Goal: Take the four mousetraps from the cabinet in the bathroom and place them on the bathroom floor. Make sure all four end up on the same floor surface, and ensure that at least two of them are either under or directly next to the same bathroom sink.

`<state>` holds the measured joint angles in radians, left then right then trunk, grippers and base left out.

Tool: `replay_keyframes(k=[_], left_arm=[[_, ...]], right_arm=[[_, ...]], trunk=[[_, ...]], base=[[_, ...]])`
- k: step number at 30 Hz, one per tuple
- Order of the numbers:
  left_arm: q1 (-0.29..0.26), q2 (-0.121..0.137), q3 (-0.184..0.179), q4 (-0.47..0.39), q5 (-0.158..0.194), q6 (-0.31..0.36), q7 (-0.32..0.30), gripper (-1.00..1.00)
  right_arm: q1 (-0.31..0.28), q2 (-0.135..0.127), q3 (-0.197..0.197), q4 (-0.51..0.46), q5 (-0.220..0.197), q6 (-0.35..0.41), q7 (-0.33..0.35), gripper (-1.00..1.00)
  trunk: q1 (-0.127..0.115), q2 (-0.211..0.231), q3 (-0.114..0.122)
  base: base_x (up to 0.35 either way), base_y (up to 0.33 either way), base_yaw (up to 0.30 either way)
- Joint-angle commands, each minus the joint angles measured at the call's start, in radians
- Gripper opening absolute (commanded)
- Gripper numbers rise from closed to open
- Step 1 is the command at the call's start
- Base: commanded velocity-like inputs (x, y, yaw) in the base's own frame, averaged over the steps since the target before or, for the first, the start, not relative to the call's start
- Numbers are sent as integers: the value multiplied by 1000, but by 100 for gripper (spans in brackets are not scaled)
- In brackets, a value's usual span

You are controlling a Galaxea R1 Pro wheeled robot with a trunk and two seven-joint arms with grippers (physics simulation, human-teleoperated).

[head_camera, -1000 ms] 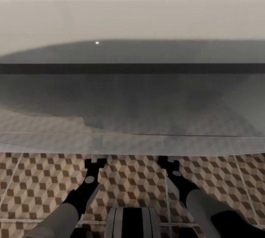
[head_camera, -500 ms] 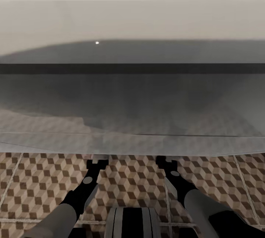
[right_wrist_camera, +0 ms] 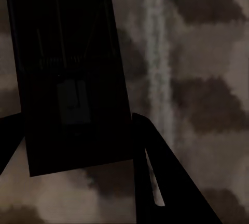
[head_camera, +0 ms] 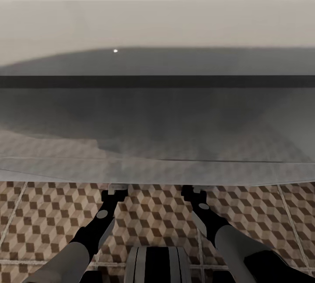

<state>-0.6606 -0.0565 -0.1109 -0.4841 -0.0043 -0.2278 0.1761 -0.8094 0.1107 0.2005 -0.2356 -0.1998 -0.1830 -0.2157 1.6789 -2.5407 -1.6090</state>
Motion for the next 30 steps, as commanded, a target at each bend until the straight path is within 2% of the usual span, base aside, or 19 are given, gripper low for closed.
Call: replay_keyframes(k=[1, 11, 19, 30], left_arm=[[-1, 1, -7, 1, -2, -2, 13, -100], [-1, 2, -7, 2, 0, -2, 13, -100], [-1, 2, -7, 2, -2, -2, 13, -100], [-1, 2, -7, 2, -2, -2, 13, -100]], right_arm=[[-1, 1, 9, 1, -13, -4, -3, -100], [-2, 2, 9, 1, -15, 0, -4, -100], [-43, 4, 8, 59, -15, 3, -3, -100], [-48, 6, 7, 67, -15, 4, -4, -100]], trunk=[[0, 0, 0], [0, 0, 0], [0, 0, 0], [0, 0, 0]], base=[[0, 0, 0], [0, 0, 0], [0, 0, 0], [0, 0, 0]])
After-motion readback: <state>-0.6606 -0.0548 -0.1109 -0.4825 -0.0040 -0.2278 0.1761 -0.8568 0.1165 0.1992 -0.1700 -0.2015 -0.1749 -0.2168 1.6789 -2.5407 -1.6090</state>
